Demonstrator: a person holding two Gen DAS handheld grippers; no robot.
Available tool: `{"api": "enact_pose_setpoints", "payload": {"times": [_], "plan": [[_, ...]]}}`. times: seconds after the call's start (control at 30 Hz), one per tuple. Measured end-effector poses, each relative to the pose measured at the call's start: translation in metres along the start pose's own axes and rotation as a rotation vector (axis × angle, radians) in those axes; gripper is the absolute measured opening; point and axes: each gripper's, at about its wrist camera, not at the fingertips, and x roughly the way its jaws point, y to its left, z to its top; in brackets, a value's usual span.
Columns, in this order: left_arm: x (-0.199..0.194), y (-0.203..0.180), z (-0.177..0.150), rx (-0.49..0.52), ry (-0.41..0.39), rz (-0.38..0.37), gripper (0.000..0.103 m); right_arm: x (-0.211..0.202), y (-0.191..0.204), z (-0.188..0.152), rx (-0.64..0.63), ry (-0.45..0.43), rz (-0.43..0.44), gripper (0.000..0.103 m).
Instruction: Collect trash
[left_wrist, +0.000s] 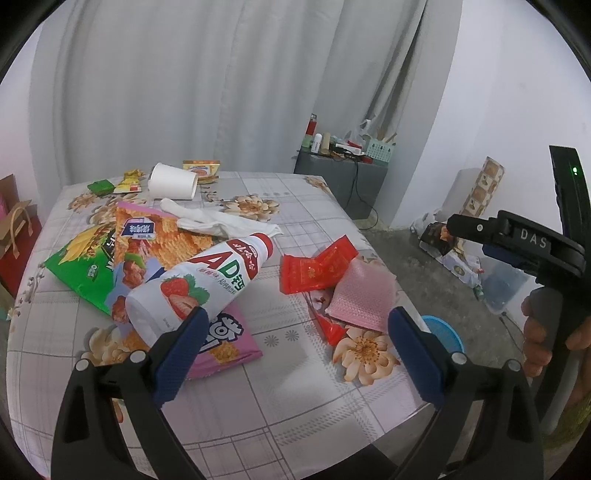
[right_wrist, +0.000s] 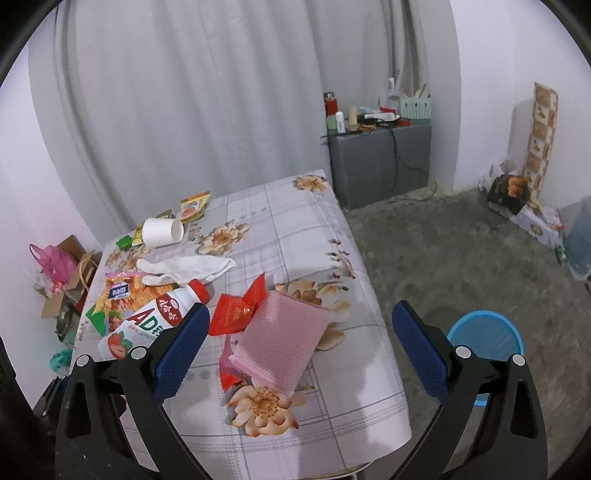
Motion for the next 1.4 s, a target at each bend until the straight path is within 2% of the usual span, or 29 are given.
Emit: {"api": "enact_pose_setpoints", "payload": {"times": [0.43,0.63,0.73,0.9,1.1,1.4], "plan": [[0.006,0.003,0.000,0.016,-0.002,0.037,0.095,0.023,-0.005,0.001,0.037,0.083,0.008,0.095],[0.003,0.005,-0.002,0.019,-0.021,0.050,0.095,0.022,-0.009,0.000,0.058,0.088,0.034,0.095],[-0.001,0.003,-0.006,0.039,-0.032,0.050,0.095,0.015,-0.015,-0.003,0.075,0.084,0.051,0.095],[-0.005,0.002,-0.013,0.071,-0.054,0.026,0.095,0.005,-0.028,-0.008,0.093,0.080,0.032,0.095],[0.001,-0.004,-0.019,0.129,-0.045,0.010,0.095,0.009,-0.053,-0.024,0.157,0.115,0.039,0.088],[0.013,-0.007,-0.026,0.128,-0.030,0.012,0.095,0.064,-0.062,-0.039,0.275,0.288,0.215,0.077]]}}
